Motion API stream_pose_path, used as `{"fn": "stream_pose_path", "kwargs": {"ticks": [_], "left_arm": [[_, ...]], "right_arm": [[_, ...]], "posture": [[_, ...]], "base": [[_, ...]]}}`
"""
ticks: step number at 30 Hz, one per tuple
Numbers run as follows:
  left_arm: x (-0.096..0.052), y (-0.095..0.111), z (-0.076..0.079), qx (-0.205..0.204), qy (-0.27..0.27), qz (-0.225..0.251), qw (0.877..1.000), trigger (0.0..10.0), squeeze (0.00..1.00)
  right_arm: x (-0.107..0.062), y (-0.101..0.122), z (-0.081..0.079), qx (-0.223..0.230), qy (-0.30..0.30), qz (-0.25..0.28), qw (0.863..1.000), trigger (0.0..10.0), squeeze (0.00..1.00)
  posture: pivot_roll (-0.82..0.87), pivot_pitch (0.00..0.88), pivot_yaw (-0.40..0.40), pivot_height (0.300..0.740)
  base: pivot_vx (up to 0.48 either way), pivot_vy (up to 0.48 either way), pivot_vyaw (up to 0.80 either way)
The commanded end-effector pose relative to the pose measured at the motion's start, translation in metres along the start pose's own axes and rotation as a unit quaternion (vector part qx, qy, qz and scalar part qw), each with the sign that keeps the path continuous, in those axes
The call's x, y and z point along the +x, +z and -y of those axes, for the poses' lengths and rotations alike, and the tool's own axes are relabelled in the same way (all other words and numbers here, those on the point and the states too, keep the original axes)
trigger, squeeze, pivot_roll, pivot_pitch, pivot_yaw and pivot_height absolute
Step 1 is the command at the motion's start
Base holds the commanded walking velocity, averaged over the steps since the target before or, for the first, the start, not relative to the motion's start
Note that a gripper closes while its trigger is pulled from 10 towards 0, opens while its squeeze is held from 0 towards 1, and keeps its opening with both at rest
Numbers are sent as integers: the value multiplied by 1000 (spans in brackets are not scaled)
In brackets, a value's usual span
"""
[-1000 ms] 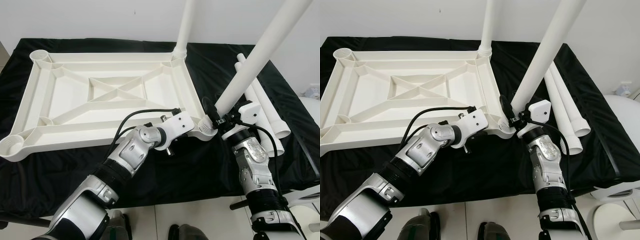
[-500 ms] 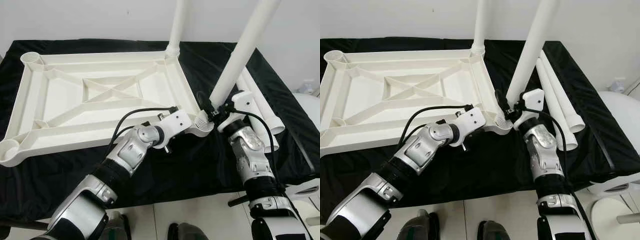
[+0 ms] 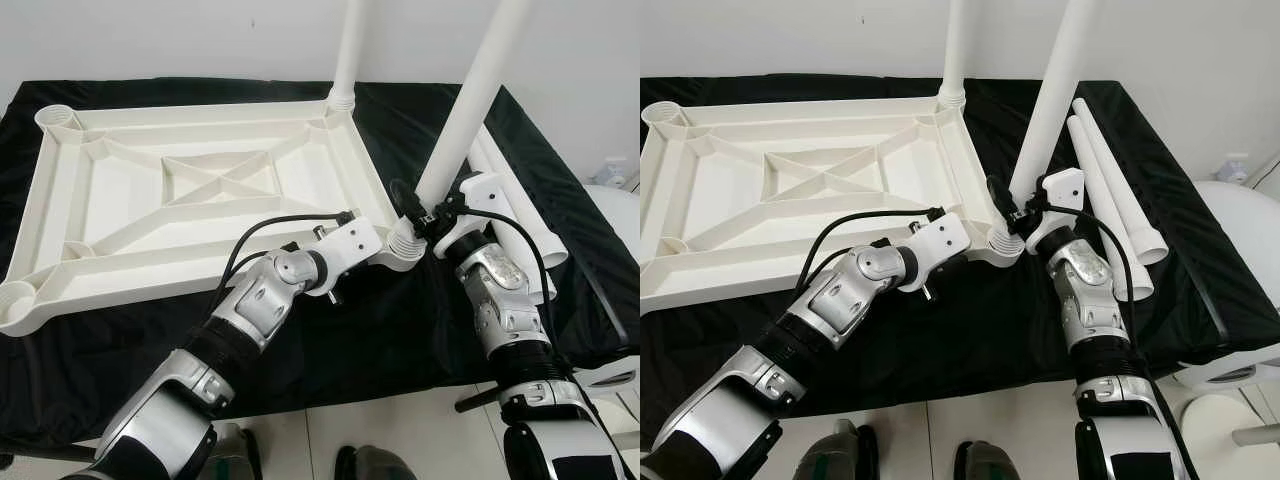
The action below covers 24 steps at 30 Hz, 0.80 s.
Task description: Building children table
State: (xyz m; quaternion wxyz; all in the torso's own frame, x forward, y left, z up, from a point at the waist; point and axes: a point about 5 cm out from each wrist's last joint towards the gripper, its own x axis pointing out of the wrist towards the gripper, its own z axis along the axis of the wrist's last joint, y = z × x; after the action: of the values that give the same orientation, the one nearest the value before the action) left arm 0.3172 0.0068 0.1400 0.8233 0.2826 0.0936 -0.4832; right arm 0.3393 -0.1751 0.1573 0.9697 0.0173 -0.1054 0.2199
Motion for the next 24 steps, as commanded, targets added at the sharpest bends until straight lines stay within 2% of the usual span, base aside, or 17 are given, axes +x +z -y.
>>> {"fn": "stream_pose_path", "kwargs": {"ticks": [1, 9, 14, 24], "left_arm": [[-5, 27, -7, 45, 6, 45, 998, 10000, 0], [-5, 27, -7, 45, 6, 46, 998, 10000, 0], [-5, 27, -7, 45, 6, 45, 998, 10000, 0], [-5, 27, -5, 47, 3, 47, 998, 10000, 0]], "right_arm": [[-39, -47, 24, 37, -95, -99, 990, 10000, 0], [-43, -41, 20, 19, -88, -63, 994, 10000, 0], [-48, -47, 15, 2, -81, -73, 994, 10000, 0], [-47, -49, 3, -12, -57, -73, 996, 10000, 0]], "posture": [[15, 79, -6, 740], [16, 72, -9, 740], [11, 67, -7, 740], [11, 66, -2, 740]], "base": [[0, 0, 0], [0, 0, 0], [0, 0, 0], [0, 0, 0]]}}
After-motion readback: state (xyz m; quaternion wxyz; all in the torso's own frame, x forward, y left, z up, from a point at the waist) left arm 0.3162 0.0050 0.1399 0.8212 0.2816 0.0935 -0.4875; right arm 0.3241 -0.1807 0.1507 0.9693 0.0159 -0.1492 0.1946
